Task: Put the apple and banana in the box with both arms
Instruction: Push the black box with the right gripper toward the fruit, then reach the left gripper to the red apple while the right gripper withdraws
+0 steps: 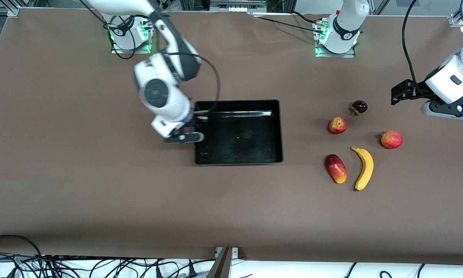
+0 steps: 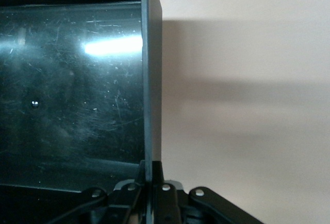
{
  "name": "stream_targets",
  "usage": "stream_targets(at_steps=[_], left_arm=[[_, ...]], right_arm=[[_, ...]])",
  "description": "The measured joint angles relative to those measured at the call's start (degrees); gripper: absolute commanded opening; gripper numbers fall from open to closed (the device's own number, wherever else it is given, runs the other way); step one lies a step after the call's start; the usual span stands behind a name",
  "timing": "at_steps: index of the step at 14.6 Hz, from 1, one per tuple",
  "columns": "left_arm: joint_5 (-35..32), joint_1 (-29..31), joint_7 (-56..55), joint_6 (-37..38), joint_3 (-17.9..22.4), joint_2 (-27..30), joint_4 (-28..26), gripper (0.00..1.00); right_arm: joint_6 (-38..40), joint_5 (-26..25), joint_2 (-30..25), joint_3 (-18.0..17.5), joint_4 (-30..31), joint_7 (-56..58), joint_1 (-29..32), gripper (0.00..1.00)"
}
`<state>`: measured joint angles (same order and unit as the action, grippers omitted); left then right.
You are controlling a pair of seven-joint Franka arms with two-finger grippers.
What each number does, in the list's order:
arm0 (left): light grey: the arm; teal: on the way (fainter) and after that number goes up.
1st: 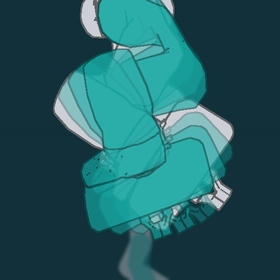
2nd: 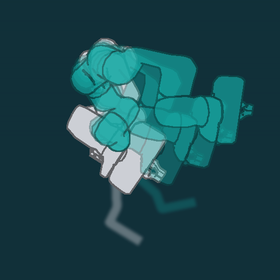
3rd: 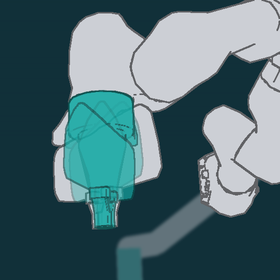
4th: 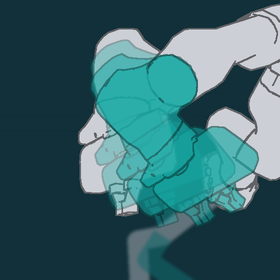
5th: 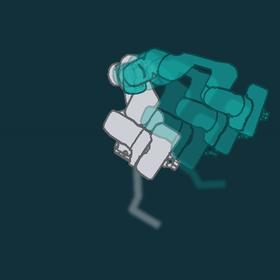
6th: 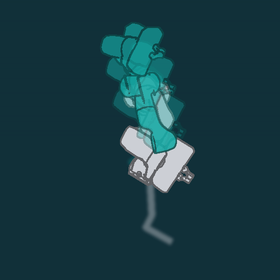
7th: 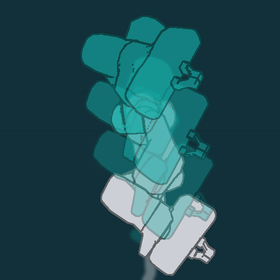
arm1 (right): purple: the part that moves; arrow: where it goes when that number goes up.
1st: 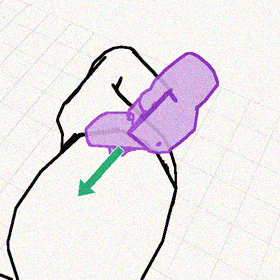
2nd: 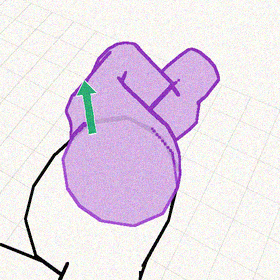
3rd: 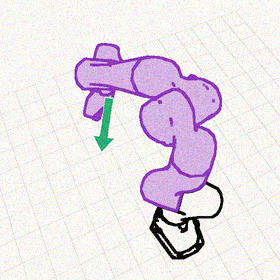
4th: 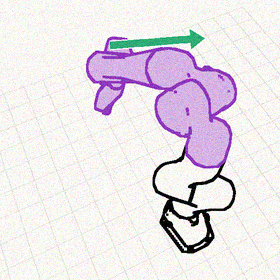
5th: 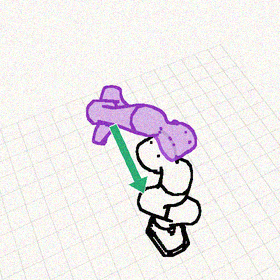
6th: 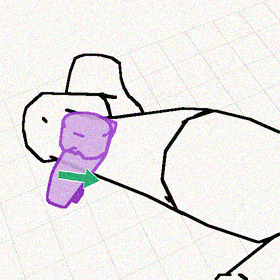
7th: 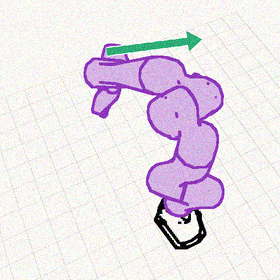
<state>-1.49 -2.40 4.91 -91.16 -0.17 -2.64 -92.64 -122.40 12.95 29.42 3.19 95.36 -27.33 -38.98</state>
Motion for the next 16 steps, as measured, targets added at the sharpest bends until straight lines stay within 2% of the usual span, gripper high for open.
stream_targets(at_steps=[5,10,11,12,13,16], left_arm=[[0.0,0.0,0.0,0.9,0.0,0.0,0.0,1.00],[0.0,0.0,0.0,5.8,0.0,-2.0,-0.4,1.00],[0.0,0.0,0.0,6.8,-0.1,-3.1,-0.8,1.00],[0.0,0.0,0.0,6.7,-0.1,-4.4,-1.6,1.00],[0.0,-0.1,0.0,5.7,-0.1,-5.8,-2.7,1.00],[0.1,-0.2,0.0,-5.1,-0.8,-8.8,-10.2,1.00]], right_arm=[[-6.2,0.0,7.2,0.0,-4.0,-5.3,-6.5,0.00],[-9.3,0.0,9.6,0.1,-5.9,-7.2,-8.2,0.00],[-9.5,0.0,9.8,0.1,-6.0,-7.6,-8.3,0.11],[-9.6,0.0,9.9,0.1,-6.0,-7.6,-8.4,0.72],[-9.8,0.0,10.0,0.1,-6.1,-7.6,-8.4,1.00],[-9.9,0.1,9.8,0.5,-7.7,-7.6,-8.4,1.00]])
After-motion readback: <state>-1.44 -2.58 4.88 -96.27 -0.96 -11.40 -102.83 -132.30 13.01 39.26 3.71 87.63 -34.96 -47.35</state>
